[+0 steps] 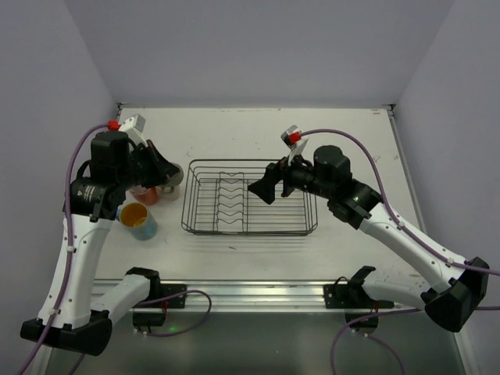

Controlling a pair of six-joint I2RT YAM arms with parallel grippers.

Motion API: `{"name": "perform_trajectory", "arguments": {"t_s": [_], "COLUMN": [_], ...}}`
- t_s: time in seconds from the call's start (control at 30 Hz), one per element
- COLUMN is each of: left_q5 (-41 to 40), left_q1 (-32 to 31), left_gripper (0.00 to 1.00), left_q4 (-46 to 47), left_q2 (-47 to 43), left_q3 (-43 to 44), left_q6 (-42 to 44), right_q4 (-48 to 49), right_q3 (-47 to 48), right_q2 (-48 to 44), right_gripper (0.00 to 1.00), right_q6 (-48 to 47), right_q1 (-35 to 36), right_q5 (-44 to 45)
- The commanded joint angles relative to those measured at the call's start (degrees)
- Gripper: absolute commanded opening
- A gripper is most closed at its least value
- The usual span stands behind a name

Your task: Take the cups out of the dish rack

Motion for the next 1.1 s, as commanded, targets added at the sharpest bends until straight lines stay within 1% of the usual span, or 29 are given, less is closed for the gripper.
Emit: {"name": "perform_trajectory", "arguments": {"t_s": [0.0, 0.13, 0.23, 0.27, 0.3, 0.6, 1.07], "left_q5": [-8.1, -10.8, -15.0, -17.9, -18.4, -18.8, -20.0], "left_q1": [0.4, 0.4, 0.4, 0.4, 0.4, 0.3, -0.1], "left_gripper": [0.00, 0.00, 0.00, 0.00, 0.00, 0.00, 0.00], "left_q4": [-7.3, -8.6, -9.4, -9.5, -9.5, -5.1, 0.4], "left_q2": [-2.3, -3.7, -3.7, -3.7, -3.6, -2.6, 0.9], "left_q3": [-1.0, -4.2, -6.6, -7.1, -8.3, -16.4, -21.2], "left_q6": [4.1, 4.2, 4.2, 4.2, 4.2, 4.1, 4.8], "right_q4": [0.4, 0.4, 0.3, 0.3, 0.3, 0.1, 0.2], "right_q3": [0.4, 0.0, -0.7, -1.0, -1.2, -2.1, -3.3], "right_q2": [-0.4, -0.2, -0.4, -0.7, -0.8, -0.6, -0.5], "right_gripper": [0.99, 0.99, 0.99, 0.99, 0.99, 0.99, 0.99], "right_q6": [-0.8, -0.5, -0.4, -0.4, -0.4, -0.2, 0.0], "right_q1": [-0.1, -0.2, -0.2, -0.1, -0.1, -0.2, -0.2], "right_q5": [0.7, 0.3, 0.4, 0.5, 0.5, 0.6, 0.1]}}
